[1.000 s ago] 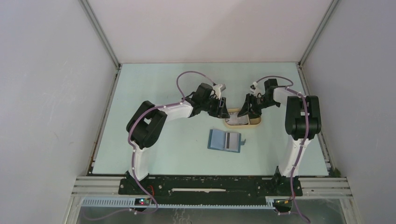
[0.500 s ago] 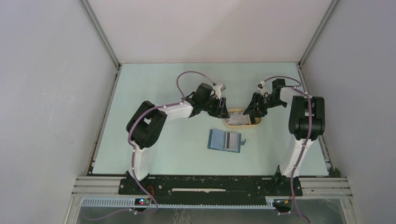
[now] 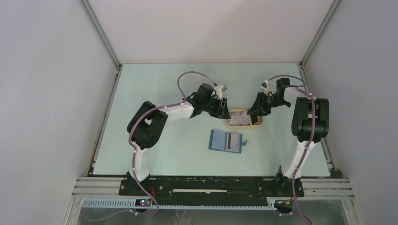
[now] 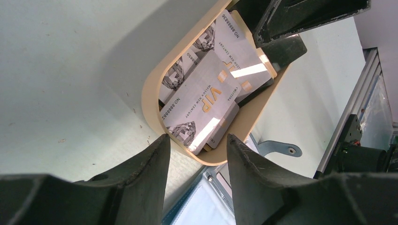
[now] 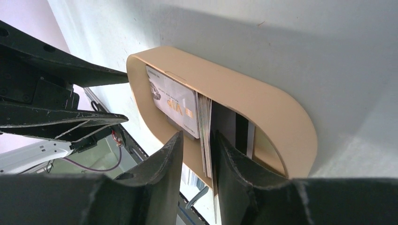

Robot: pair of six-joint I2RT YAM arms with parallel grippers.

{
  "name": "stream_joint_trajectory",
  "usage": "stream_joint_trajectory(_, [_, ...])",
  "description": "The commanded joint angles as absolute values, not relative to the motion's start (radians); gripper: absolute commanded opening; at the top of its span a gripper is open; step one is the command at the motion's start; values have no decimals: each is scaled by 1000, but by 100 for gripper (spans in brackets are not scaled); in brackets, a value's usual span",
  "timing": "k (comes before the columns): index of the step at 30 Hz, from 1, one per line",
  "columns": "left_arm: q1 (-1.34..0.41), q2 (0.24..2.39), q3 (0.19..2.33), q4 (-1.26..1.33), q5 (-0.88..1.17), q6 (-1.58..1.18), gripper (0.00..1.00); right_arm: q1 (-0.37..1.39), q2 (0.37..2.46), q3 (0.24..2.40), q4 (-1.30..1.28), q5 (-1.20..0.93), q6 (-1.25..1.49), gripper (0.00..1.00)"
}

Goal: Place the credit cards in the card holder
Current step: Pick up the credit card from the storage box.

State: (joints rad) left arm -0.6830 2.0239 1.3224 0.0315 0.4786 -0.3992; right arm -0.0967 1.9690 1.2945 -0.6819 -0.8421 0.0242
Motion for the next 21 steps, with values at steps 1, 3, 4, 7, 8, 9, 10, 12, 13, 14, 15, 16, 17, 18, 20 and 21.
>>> stream_joint_trajectory(1, [-690, 2023, 1376, 32, 501, -381, 52, -110, 1914, 1326, -701, -825, 11, 37])
stream_joint_trajectory(3, [-690, 2022, 1375, 33, 500, -380, 52, -113, 1916, 1326, -702, -818, 10, 36])
stream_joint_trajectory(4, [-690, 2022, 1376, 32, 501, -379, 53, -116, 1916, 1326, -702, -816, 11, 35])
stream_joint_trajectory(7, [-689, 2020, 1373, 32, 501, -380, 52, -123, 1916, 1326, -703, -810, 13, 30])
stream_joint_trajectory(8, [-689, 2021, 1374, 32, 502, -380, 53, -126, 1915, 1326, -702, -803, 15, 25])
stream_joint_trajectory(9, [-689, 2021, 1373, 32, 502, -380, 52, -128, 1915, 1326, -702, -799, 16, 20])
stream_joint_trajectory(10, [-690, 2020, 1373, 33, 501, -380, 52, -131, 1913, 1325, -703, -797, 16, 15])
stream_joint_trajectory(12, [-690, 2020, 1373, 33, 502, -378, 52, -135, 1908, 1326, -704, -785, 16, 9])
stream_joint_trajectory(13, [-689, 2019, 1373, 32, 501, -377, 52, -136, 1902, 1326, -703, -773, 15, 7])
stream_joint_trajectory(14, [-689, 2014, 1369, 33, 499, -374, 52, -138, 1897, 1326, -704, -765, 12, 5])
stream_joint_trajectory(15, [-689, 2006, 1361, 41, 496, -374, 53, -139, 1889, 1326, -704, -757, 10, 4])
stream_joint_trajectory(16, [-688, 2000, 1350, 52, 495, -374, 53, -142, 1882, 1326, -703, -749, 9, 3])
stream_joint_trajectory(17, [-688, 1991, 1342, 63, 495, -374, 53, -143, 1873, 1324, -702, -743, 6, 2])
stream_joint_trajectory(18, [-686, 1983, 1333, 75, 495, -374, 53, -145, 1863, 1322, -700, -737, 4, 2])
stream_joint_trajectory(20, [-686, 1967, 1311, 102, 494, -375, 55, -150, 1844, 1316, -698, -724, 2, 1])
stream_joint_trajectory(21, [-686, 1957, 1299, 118, 494, -374, 56, -152, 1834, 1314, -697, -719, 2, 1])
